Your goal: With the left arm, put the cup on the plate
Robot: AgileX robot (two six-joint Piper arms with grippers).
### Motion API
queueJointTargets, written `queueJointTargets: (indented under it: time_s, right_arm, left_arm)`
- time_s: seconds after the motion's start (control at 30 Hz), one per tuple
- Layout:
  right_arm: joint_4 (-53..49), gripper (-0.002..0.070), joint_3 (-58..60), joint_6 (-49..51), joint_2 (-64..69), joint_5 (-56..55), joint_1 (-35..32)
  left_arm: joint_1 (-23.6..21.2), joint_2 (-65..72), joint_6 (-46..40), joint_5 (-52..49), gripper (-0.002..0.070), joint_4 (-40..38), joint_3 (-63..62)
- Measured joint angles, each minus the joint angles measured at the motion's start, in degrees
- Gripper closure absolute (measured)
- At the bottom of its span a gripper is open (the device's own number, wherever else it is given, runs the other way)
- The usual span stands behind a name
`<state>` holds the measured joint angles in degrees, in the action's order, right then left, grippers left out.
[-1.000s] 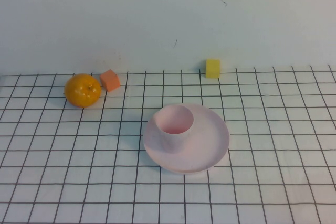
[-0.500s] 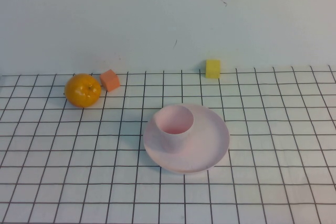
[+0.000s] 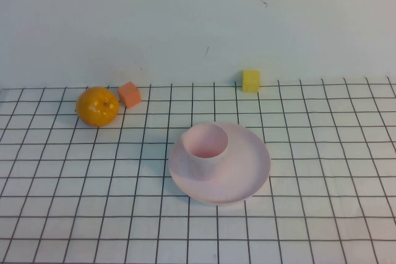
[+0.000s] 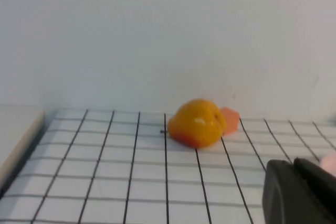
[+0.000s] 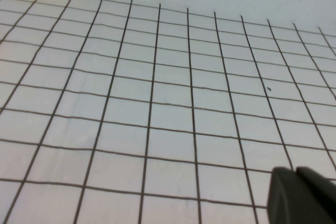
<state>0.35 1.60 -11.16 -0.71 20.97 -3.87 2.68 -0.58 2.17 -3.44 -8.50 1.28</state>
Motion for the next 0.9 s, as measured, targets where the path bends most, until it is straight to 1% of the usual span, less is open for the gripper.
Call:
queueJointTargets:
  time_s: [0.1, 0.27, 0.43, 0.9]
  right_arm:
    - [0.0, 0.0678, 0.0, 0.0, 0.0, 0.0, 0.0]
    - [0.0, 0.0678, 0.0, 0.0, 0.0, 0.0, 0.0]
    - [0.0, 0.0678, 0.0, 0.0, 0.0, 0.0, 0.0]
    - [0.0, 0.0678, 0.0, 0.0, 0.0, 0.0, 0.0]
  left_arm:
    - [1.2, 0.0, -0.1, -5.3, 0.0676, 0.8, 0.0]
    - [1.1, 0.0, -0.2, -14.1, 0.0676, 1.2, 0.3]
    - [-0.5, 0.0, -0.2, -15.3, 0.0676, 1.2, 0.2]
    - [-0.5, 0.0, -1.1, -15.5, 0.0676, 1.8, 0.1]
